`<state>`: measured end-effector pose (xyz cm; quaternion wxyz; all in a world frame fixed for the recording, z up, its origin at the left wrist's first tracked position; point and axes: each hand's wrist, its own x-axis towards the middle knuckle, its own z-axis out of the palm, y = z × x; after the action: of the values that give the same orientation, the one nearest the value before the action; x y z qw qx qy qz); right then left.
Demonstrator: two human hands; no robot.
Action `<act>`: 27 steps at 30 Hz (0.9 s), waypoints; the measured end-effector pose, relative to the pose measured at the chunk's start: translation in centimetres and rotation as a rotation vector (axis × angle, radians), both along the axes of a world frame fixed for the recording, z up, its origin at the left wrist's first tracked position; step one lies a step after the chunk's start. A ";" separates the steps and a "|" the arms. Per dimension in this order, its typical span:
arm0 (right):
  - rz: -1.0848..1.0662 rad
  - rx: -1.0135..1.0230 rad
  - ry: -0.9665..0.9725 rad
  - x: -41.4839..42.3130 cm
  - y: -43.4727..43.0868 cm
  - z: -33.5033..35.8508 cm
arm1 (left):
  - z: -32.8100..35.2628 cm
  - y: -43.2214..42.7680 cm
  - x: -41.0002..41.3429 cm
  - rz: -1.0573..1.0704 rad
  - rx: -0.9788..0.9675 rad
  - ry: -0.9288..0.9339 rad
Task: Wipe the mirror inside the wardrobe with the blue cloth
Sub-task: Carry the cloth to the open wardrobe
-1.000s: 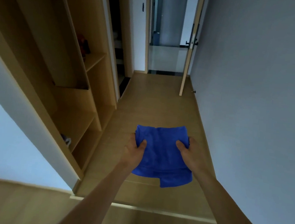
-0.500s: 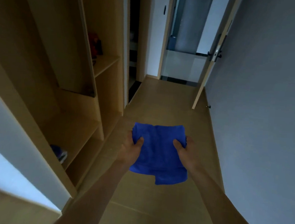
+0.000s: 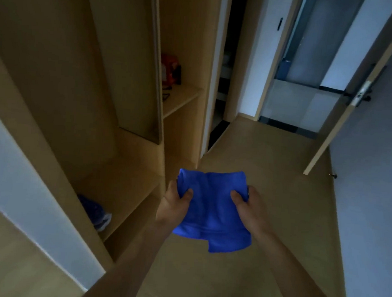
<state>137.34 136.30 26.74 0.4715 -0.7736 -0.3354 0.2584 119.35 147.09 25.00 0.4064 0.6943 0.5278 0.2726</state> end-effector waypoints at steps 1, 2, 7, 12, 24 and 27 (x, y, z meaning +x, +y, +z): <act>0.014 0.005 -0.004 1.0 1.3 -0.1 | 0.0 0.9 0.8 0.020 0.007 -0.006; 0.030 0.014 -0.008 2.1 2.6 -0.2 | 0.0 1.9 1.8 0.042 0.008 -0.024; 0.118 0.001 -0.023 8.3 8.8 0.4 | 0.3 6.1 7.1 0.124 -0.046 -0.118; 0.220 -0.021 -0.047 12.7 14.2 1.5 | 1.1 9.0 10.7 0.232 -0.113 -0.209; 0.319 0.020 -0.070 16.2 26.7 1.5 | 2.0 19.4 14.3 0.362 -0.088 -0.280; 0.316 0.033 -0.082 17.5 30.3 1.6 | 1.8 23.5 15.7 0.366 -0.084 -0.326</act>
<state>154.80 166.62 28.33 0.4234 -0.7132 -0.4761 0.2922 135.06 170.55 26.77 0.4585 0.5165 0.5831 0.4278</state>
